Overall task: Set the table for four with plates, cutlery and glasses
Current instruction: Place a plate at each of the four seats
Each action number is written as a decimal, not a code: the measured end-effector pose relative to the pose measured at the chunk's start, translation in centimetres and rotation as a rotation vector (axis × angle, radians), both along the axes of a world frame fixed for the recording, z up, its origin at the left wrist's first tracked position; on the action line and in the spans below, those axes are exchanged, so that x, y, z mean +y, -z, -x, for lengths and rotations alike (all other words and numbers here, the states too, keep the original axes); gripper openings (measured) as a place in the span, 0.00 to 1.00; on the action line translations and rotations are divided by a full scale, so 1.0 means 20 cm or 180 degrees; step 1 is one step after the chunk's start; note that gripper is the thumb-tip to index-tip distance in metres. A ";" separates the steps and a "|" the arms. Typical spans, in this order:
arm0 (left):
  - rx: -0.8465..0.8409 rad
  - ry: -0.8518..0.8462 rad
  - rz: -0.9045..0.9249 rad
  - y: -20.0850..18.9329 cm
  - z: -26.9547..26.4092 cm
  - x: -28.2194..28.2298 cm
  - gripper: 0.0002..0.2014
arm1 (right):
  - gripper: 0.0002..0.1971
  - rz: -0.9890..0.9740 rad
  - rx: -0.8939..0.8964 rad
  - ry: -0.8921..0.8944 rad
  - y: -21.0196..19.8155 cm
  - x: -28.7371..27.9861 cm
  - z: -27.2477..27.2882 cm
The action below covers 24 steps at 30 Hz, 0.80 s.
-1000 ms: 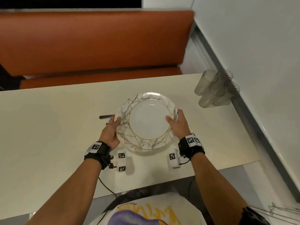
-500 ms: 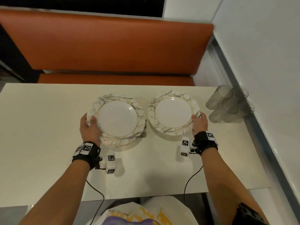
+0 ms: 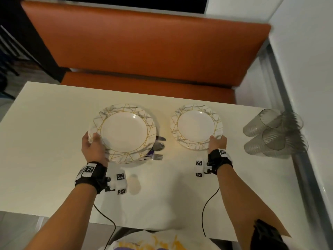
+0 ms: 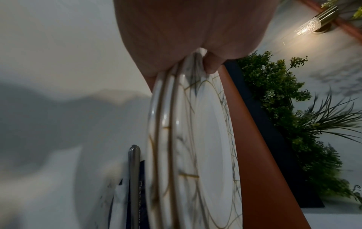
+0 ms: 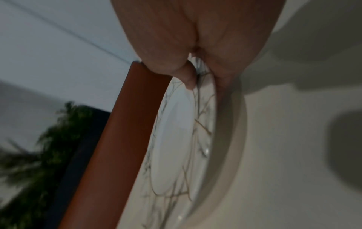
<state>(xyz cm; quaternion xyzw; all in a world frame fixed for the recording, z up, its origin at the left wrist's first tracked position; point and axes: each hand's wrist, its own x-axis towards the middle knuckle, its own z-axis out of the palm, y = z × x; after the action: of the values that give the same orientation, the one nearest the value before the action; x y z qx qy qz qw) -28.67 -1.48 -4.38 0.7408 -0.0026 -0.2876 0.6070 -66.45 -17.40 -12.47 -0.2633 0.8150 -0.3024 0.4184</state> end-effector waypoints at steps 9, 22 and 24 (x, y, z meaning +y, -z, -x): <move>0.0223 -0.0056 0.0160 0.03 0.06 -0.02 0.19 | 0.24 -0.0090 0.0597 -0.0537 -0.05 -0.12 -0.02; 0.0472 0.0060 0.0166 0.03 0.08 -0.02 0.19 | 0.21 0.1039 0.0973 -0.1367 -0.19 0.03 -0.27; 0.0501 0.0112 0.0170 0.03 0.10 -0.01 0.20 | 0.17 0.1298 0.0625 -0.1957 -0.25 0.09 -0.41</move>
<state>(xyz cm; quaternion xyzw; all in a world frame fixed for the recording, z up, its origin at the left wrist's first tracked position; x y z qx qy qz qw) -30.58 -1.73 -5.06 0.6993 0.0245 -0.3554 0.6198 -58.26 -15.57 -7.46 -0.6011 0.6572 -0.2921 0.3486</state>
